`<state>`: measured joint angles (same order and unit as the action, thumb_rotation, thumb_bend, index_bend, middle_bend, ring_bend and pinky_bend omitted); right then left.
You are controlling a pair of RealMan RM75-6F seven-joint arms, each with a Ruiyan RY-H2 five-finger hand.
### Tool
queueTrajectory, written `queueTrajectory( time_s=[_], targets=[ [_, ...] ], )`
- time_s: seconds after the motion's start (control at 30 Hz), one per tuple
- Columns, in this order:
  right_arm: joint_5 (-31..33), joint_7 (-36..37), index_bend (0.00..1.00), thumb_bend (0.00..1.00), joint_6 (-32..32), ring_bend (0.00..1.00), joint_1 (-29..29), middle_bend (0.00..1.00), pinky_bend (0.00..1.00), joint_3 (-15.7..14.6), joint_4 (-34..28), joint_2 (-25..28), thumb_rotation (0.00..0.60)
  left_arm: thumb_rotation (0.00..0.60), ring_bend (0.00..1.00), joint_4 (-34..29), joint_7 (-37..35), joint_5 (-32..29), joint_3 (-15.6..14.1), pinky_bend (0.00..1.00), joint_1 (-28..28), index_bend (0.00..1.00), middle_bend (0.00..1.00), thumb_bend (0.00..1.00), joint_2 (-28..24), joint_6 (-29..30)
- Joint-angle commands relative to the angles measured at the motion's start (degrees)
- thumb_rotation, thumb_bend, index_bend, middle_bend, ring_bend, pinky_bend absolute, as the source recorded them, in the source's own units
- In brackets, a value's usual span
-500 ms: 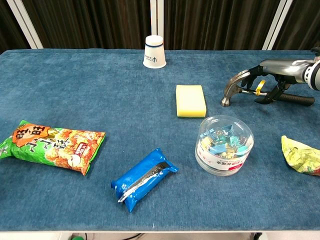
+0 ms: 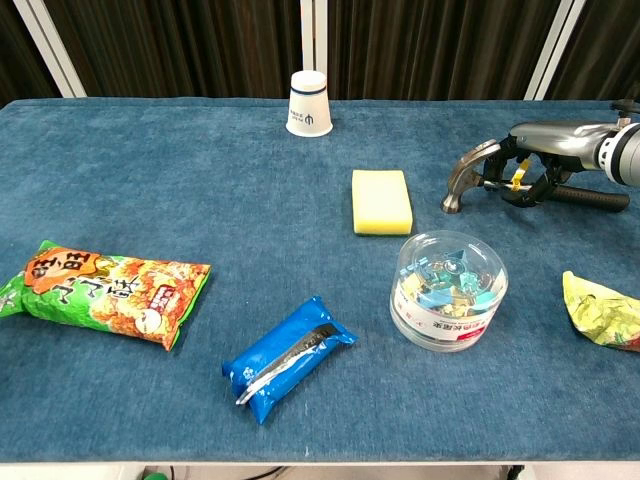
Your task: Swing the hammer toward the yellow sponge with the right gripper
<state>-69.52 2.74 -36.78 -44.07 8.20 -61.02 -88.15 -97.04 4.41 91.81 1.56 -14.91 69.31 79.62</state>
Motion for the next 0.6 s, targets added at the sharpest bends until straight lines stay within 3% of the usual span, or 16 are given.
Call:
queueTrajectory(
  time_s=[0.03, 0.6],
  targets=[
    [-0.41, 0.23, 0.44, 0.48, -0.13, 0.14, -0.03, 0.36, 0.2, -0.17, 0.37, -0.27, 0.6, 0.6, 0.05, 0.11, -0.13, 0.1, -0.02, 0.11, 0.06, 0.21, 0.15, 0.09, 0.05, 0.2],
    [-0.87, 0.71, 0.5, 0.58, -0.28, 0.18, 0.13, 0.4, 0.23, -0.51, 0.95, -0.6, 0.6, 0.6, 0.05, 1.78, -1.99, 0.2, -0.33, 0.11, 0.46, 0.21, 0.15, 0.09, 0.57, 0.96]
  ],
)
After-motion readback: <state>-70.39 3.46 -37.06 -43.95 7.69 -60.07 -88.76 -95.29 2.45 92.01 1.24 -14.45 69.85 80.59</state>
